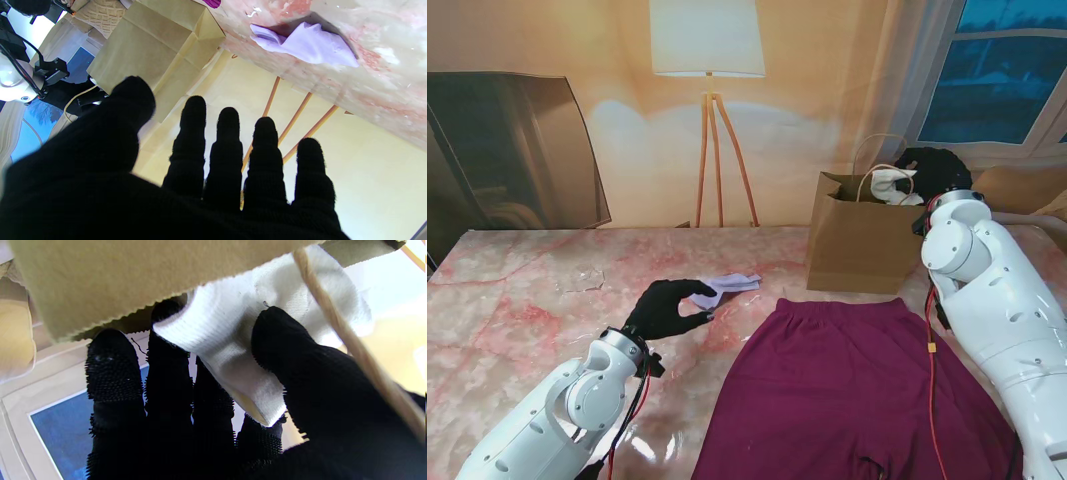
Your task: Fold the socks and the shorts into the kraft paper bag
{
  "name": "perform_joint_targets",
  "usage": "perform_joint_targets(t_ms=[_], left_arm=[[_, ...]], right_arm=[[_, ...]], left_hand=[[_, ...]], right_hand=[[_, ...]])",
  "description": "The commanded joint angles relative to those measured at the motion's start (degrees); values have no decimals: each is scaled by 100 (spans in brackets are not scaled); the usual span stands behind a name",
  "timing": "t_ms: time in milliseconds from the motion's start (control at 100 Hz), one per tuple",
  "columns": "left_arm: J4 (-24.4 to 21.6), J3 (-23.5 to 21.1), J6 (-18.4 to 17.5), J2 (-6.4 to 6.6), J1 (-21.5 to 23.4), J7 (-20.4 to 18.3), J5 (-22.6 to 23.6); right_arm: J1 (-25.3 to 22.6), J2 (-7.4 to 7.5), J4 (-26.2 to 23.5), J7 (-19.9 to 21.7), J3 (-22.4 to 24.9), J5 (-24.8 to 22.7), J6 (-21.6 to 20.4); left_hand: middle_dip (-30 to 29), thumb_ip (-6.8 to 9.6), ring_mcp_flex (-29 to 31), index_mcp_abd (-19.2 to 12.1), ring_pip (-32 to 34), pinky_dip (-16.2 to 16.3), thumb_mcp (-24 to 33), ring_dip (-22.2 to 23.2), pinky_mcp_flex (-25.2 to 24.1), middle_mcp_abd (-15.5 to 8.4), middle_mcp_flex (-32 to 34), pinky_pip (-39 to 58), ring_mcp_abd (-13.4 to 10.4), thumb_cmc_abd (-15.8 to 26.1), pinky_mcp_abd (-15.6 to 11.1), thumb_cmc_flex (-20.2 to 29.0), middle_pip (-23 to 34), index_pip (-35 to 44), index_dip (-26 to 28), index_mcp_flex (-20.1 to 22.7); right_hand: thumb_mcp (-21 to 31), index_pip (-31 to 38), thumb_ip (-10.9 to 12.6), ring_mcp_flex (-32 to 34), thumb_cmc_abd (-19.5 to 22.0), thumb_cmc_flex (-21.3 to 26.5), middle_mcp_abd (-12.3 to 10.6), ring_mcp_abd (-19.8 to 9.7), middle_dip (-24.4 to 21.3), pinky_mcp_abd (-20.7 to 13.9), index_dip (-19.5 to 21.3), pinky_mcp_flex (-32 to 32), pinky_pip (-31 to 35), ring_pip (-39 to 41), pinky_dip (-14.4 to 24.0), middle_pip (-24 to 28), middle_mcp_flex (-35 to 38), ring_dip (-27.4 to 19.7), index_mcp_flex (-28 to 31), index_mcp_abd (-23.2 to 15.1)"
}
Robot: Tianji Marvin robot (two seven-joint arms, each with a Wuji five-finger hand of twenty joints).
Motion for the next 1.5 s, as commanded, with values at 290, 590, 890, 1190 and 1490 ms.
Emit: perform_joint_targets(t_ms=[290,590,890,1190,1490], left_arm=[[41,-1,-38,18,-26,-11,-9],[66,6,-51,14,-42,-8,-25],[75,16,-61,17,-51,-25,-31],[63,-31,-47,25,-54,-28,13],[81,-32,-70,35,-80,-41,48]], right_arm=[[-51,39,-163,169,49,-73,-14],[-189,100,-460,423,193,-193,25],[-339,120,-657,441,350,-283,53],[-865,221,-1386,715,885,-617,38],[-1815,319,-2423,1086,1636,-996,-158]], left_hand=[[-71,376,-170,-24,-135,37,-42,-17,-55,27,-126,-54,-207,32,4,-136,-131,-75,-12,-68],[-73,371,-171,-30,-132,44,-23,-15,-49,37,-131,-66,-204,33,4,-125,-129,-67,-11,-67],[-76,365,-183,-18,-137,46,-18,-18,-54,38,-148,-75,-201,32,7,-130,-134,-69,-13,-77],[-78,365,-186,-10,-139,47,-25,-19,-56,33,-146,-86,-204,40,5,-131,-133,-78,-18,-84],[-81,398,-195,-11,-148,48,-20,-22,-56,39,-164,-95,-199,79,6,-132,-143,-96,-25,-96]], right_hand=[[120,-1367,612,-928,99,-578,-102,-5,-157,3,704,-698,-343,-670,412,49,-1187,-84,-568,543],[-42,-1835,556,-1805,115,-855,-107,-54,-282,1,617,-1438,-637,-1084,509,-364,-2072,-213,-1116,750],[-169,-1963,559,-2192,455,-1017,-77,-52,-317,36,558,-2017,-1188,-1245,607,-487,-2313,-276,-1215,842],[-242,-2016,591,-2274,642,-1084,-48,-25,-338,5,537,-2165,-1473,-1280,647,-535,-2344,-307,-1266,885],[-380,-2166,634,-2497,850,-1225,-34,-79,-430,-153,505,-2534,-2094,-1539,549,-742,-2393,-493,-1313,909]])
